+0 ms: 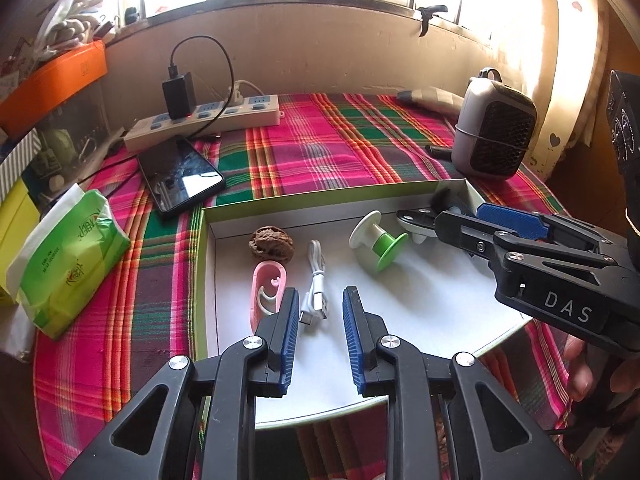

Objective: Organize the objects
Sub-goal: 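Move the left tool to the white round items while the right tool approaches the pink-white clip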

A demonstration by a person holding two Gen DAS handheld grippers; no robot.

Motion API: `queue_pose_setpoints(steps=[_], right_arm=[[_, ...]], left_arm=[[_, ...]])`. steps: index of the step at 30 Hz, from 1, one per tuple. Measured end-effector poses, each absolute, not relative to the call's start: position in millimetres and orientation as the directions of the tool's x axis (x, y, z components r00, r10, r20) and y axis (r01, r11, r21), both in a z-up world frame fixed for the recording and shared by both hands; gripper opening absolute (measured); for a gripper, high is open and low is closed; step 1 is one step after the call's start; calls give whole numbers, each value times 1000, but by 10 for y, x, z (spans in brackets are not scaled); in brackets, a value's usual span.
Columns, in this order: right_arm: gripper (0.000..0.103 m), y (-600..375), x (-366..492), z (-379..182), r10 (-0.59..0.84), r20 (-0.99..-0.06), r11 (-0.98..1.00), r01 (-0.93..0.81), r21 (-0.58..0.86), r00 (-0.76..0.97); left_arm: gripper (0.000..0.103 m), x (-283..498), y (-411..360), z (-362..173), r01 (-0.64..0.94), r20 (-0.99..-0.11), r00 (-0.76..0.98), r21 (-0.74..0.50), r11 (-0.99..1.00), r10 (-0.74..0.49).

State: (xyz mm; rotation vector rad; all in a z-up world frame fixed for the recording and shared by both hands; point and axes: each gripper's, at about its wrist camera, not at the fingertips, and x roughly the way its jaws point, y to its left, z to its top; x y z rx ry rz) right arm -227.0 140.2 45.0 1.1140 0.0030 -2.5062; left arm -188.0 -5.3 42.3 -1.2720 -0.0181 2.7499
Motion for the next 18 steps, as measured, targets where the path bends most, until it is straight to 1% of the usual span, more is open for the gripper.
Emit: queue_pose_setpoints(steps=[18], right_arm=[[53, 1435, -1723, 516, -372, -690, -916, 367, 163, -621]], left_arm=[[21, -1351, -248, 553, -65, -723, -683, -74, -995, 99]])
